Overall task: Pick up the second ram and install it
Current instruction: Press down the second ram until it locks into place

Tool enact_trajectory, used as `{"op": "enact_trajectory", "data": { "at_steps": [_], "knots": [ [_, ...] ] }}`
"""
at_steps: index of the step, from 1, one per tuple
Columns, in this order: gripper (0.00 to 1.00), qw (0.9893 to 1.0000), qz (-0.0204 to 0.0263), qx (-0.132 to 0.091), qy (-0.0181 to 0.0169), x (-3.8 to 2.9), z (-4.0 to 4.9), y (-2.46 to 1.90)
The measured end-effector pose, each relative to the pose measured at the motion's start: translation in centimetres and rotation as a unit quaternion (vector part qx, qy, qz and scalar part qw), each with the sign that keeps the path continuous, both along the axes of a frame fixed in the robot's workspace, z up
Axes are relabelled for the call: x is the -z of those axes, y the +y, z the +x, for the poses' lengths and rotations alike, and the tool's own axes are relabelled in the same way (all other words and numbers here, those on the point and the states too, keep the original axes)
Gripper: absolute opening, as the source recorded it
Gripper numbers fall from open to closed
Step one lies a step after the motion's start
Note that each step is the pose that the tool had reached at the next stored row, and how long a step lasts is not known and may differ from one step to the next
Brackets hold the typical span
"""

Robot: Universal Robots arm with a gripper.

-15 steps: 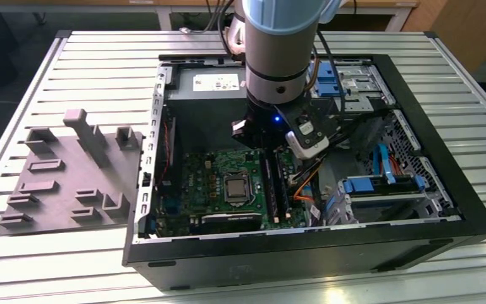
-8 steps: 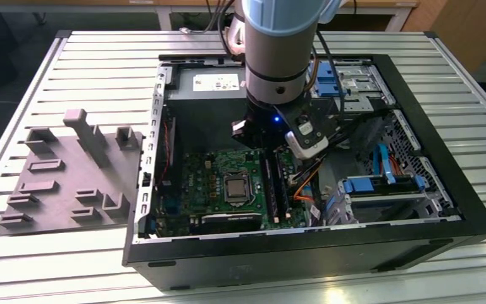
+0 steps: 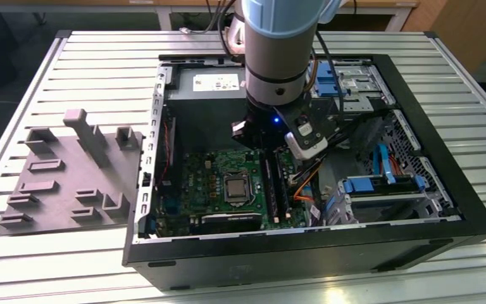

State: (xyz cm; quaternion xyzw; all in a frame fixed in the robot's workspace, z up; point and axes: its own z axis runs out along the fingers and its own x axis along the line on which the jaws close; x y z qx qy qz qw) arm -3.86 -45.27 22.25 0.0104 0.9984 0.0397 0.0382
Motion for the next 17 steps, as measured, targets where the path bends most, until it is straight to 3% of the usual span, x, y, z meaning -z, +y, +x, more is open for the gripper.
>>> {"op": "enact_trajectory", "data": {
  "at_steps": [17],
  "knots": [
    [0.11, 1.0, 0.001, 0.0, 0.0, 0.42, -0.01, 0.04]
  ]
}}
